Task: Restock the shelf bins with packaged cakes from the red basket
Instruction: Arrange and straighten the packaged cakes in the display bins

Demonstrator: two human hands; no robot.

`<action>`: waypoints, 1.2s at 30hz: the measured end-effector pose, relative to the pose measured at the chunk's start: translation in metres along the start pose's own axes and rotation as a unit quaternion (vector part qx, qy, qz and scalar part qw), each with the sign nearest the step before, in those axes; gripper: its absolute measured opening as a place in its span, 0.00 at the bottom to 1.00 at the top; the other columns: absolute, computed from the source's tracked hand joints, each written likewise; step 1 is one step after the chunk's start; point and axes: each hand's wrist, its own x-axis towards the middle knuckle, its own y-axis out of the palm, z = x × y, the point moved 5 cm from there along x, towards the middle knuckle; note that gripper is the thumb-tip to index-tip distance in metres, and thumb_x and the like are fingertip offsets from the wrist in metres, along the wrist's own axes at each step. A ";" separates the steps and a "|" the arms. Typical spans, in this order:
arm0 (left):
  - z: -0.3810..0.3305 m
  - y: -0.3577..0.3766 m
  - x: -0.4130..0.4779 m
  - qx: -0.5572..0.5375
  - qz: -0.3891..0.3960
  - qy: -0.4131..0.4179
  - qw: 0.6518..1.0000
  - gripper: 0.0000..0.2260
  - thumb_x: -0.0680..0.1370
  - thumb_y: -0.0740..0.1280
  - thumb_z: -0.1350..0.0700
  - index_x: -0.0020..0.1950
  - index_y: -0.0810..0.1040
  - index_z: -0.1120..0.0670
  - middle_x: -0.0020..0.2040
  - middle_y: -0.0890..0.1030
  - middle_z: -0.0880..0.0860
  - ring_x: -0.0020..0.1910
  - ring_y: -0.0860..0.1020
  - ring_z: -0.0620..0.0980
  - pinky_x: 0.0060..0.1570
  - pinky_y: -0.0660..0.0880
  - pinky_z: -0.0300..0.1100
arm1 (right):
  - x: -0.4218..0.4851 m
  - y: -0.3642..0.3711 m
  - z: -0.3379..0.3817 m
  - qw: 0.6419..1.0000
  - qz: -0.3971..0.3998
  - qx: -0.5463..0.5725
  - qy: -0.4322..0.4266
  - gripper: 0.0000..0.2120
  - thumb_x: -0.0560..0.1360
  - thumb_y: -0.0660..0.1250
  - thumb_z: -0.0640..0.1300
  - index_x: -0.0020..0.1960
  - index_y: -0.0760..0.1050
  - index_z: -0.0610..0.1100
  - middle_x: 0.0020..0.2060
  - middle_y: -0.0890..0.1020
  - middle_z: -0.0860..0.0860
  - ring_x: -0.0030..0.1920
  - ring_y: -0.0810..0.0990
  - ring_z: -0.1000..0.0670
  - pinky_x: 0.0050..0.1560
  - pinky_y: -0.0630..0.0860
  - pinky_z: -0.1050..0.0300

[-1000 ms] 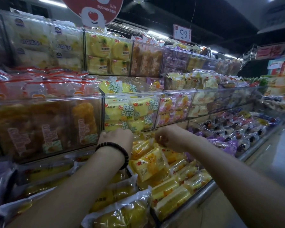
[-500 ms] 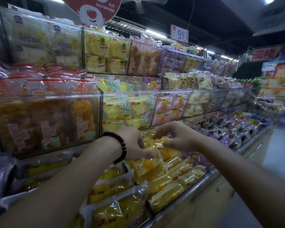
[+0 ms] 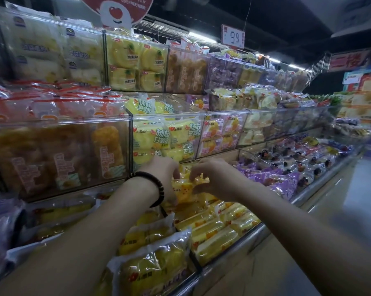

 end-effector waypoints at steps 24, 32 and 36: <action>0.002 0.018 0.012 0.053 0.030 0.005 0.998 0.22 0.69 0.82 0.45 0.61 0.83 0.46 0.52 0.81 0.48 0.49 0.79 0.49 0.44 0.79 0.41 | -0.040 -0.006 -0.011 0.994 0.005 0.051 0.096 0.28 0.78 0.74 0.49 0.75 0.71 0.60 0.73 0.73 0.54 0.74 0.70 0.50 0.74 0.71 0.46; -0.011 0.001 -0.001 0.099 0.151 -0.012 0.984 0.30 0.70 0.78 0.37 0.69 0.79 0.47 0.56 0.84 0.48 0.50 0.84 0.49 0.53 0.83 0.47 | -0.117 -0.069 -0.041 0.983 -0.002 -0.009 0.183 0.16 0.79 0.73 0.52 0.66 0.81 0.52 0.60 0.83 0.54 0.58 0.81 0.52 0.61 0.79 0.51; -0.031 -0.025 -0.002 0.155 0.119 0.001 0.981 0.26 0.74 0.71 0.33 0.65 0.82 0.49 0.53 0.84 0.47 0.51 0.83 0.50 0.56 0.82 0.49 | -0.146 -0.108 -0.059 0.978 -0.018 -0.011 0.207 0.11 0.79 0.73 0.51 0.61 0.83 0.51 0.53 0.84 0.53 0.52 0.83 0.53 0.55 0.82 0.53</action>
